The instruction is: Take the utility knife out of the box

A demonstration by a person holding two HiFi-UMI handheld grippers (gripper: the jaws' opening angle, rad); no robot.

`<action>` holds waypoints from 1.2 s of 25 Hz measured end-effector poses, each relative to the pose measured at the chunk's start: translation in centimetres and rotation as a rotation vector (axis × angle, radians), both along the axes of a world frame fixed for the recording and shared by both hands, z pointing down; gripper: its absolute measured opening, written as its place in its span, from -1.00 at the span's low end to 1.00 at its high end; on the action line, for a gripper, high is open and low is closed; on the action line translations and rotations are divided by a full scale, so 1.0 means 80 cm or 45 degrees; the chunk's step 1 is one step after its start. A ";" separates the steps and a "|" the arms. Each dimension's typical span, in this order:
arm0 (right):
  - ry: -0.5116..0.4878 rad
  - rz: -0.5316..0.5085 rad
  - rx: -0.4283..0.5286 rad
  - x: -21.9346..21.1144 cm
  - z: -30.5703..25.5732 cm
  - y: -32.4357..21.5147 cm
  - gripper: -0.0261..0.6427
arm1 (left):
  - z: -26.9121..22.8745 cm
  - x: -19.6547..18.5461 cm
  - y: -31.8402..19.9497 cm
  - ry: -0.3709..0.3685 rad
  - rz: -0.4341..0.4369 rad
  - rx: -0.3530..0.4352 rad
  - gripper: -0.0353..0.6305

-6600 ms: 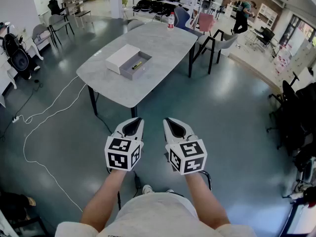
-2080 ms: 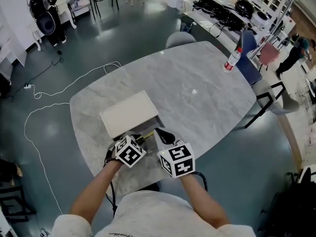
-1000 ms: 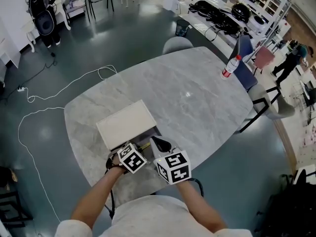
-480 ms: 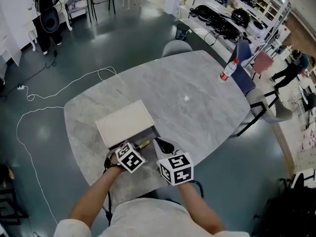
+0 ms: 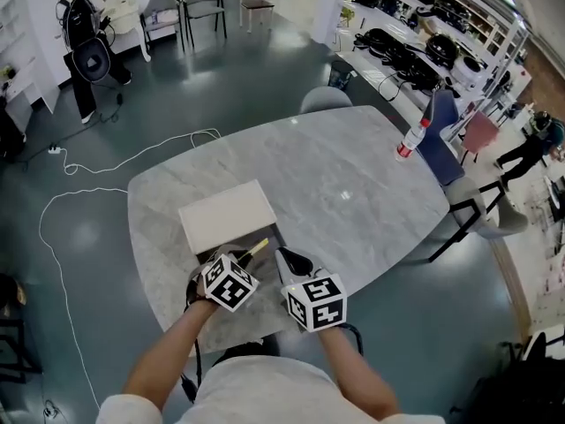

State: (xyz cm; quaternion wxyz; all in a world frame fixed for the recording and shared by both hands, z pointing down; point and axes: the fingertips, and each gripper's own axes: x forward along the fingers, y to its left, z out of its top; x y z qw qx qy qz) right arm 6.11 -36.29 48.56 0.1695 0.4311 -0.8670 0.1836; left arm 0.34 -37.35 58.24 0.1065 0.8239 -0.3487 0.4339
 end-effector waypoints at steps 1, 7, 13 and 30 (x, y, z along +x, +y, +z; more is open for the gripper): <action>-0.005 -0.011 0.006 0.002 -0.002 0.003 -0.91 | -0.009 0.001 0.001 0.009 -0.021 0.027 -0.71; -0.037 -0.087 0.044 0.002 -0.022 0.021 -0.91 | -0.060 -0.002 0.013 0.087 -0.165 0.160 -0.71; -0.059 -0.161 0.089 0.004 -0.041 0.047 -0.91 | -0.102 -0.007 0.043 0.177 -0.323 0.277 -0.71; -0.172 -0.296 0.173 0.004 -0.077 0.141 -0.91 | -0.174 -0.024 0.169 0.412 -0.657 0.545 -0.71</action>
